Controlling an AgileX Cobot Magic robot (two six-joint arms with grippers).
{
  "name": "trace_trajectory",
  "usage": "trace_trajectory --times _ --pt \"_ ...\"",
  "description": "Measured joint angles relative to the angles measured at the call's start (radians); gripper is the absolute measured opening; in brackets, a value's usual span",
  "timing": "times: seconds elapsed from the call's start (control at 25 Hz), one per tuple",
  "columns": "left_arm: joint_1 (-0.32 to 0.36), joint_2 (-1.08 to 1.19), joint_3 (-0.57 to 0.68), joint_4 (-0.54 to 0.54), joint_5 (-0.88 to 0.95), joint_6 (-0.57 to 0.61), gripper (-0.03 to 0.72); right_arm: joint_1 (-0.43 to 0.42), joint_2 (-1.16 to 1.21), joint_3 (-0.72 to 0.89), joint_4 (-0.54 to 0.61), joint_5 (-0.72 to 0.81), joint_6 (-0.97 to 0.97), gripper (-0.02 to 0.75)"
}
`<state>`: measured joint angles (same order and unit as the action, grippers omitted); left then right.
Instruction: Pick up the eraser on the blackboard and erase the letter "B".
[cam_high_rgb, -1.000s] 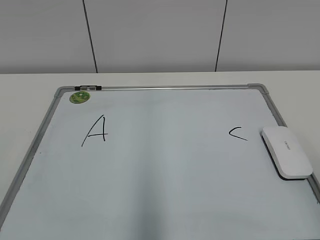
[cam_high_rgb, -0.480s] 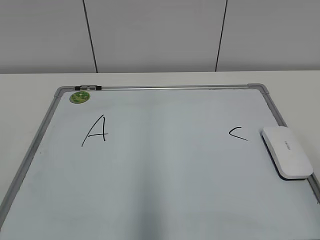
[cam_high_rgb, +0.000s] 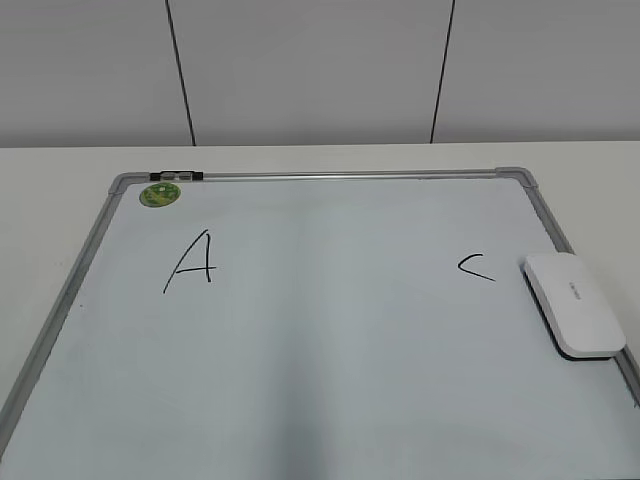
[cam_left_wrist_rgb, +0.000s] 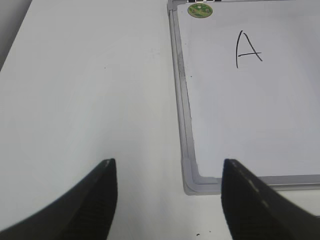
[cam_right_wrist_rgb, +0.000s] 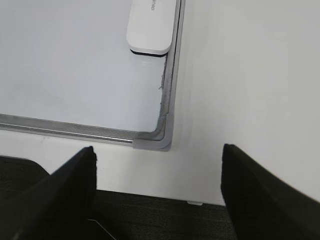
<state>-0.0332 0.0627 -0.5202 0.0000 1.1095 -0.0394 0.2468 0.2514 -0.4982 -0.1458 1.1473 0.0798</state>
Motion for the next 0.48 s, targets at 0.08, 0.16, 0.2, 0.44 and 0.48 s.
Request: trace_trajectory --times 0.08,0.16,0.2,0.44,0.48 --pt "0.000 0.000 0.000 0.000 -0.002 0.000 0.493 0.000 0.000 0.000 0.000 0.000 -0.002 0.573" --pt "0.000 0.000 0.000 0.000 -0.002 0.000 0.493 0.000 0.000 0.000 0.000 -0.001 -0.002 0.573" --pt "0.000 0.000 0.000 0.000 -0.002 0.000 0.493 0.000 0.000 0.000 0.000 -0.001 -0.002 0.573" --pt "0.000 -0.014 0.000 0.000 -0.002 0.000 0.493 -0.034 -0.039 0.000 0.002 -0.002 -0.002 0.573" --pt "0.000 -0.023 0.000 0.000 -0.002 0.000 0.493 -0.058 -0.058 0.000 0.002 -0.002 -0.002 0.573"
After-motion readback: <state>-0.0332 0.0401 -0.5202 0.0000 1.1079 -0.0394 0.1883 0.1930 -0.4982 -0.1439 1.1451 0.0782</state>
